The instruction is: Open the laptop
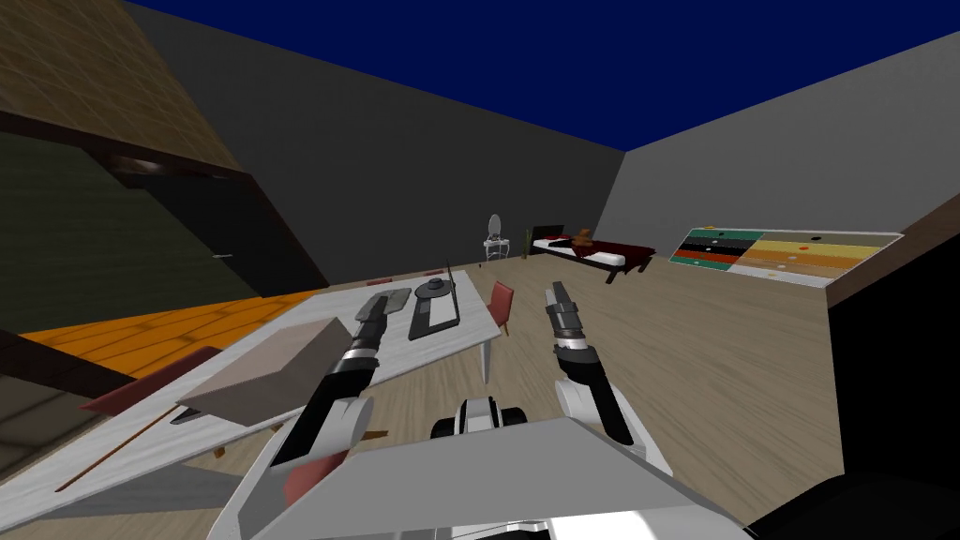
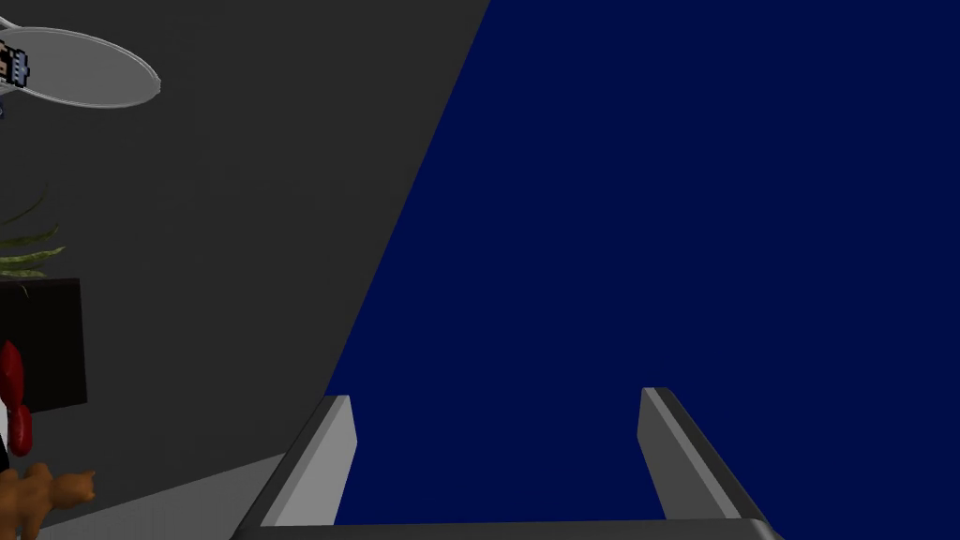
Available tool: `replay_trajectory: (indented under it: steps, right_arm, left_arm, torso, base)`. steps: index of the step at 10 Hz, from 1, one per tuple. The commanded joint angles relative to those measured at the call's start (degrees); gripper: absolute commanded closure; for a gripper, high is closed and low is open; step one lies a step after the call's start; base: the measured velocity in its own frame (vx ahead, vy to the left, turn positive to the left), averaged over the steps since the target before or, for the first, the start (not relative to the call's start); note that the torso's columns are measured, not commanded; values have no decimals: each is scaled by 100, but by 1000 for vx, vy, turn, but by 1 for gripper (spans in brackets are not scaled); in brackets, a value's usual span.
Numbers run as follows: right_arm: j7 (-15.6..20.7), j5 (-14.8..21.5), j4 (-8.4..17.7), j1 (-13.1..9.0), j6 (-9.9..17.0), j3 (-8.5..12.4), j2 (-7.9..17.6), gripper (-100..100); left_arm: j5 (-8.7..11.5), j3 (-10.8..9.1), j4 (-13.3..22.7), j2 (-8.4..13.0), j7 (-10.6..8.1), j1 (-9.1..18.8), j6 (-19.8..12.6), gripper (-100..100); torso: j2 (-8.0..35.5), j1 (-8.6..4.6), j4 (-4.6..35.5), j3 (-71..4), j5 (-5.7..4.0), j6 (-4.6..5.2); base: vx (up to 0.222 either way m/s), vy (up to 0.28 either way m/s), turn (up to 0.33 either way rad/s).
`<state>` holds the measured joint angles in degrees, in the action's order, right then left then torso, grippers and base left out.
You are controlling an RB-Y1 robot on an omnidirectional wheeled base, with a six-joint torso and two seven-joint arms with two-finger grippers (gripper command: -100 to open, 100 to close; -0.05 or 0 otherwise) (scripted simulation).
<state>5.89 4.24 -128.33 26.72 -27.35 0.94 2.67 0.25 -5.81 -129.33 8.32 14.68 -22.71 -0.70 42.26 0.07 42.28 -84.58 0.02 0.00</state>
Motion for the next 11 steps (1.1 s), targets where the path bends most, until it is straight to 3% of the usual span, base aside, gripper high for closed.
replay_trajectory:
  steps: [1, 11]
  right_arm:
    - [0, 0, 0, 0, 0, 0, 0, 0]
    - [0, 0, 0, 0, 0, 0, 0, 0]
  left_arm:
    - [-66, -71, 1, -40, 53, 70, -283, -100]
    - [-391, -330, -20, -24, 314, 404, -1510, -100]
  torso:
    - [-3, -5, -1, -2, -1, 0]
    - [-2, -3, -1, -2, -1, 0]
  base:
    - [51, -90, -32]
    - [50, -122, -38]
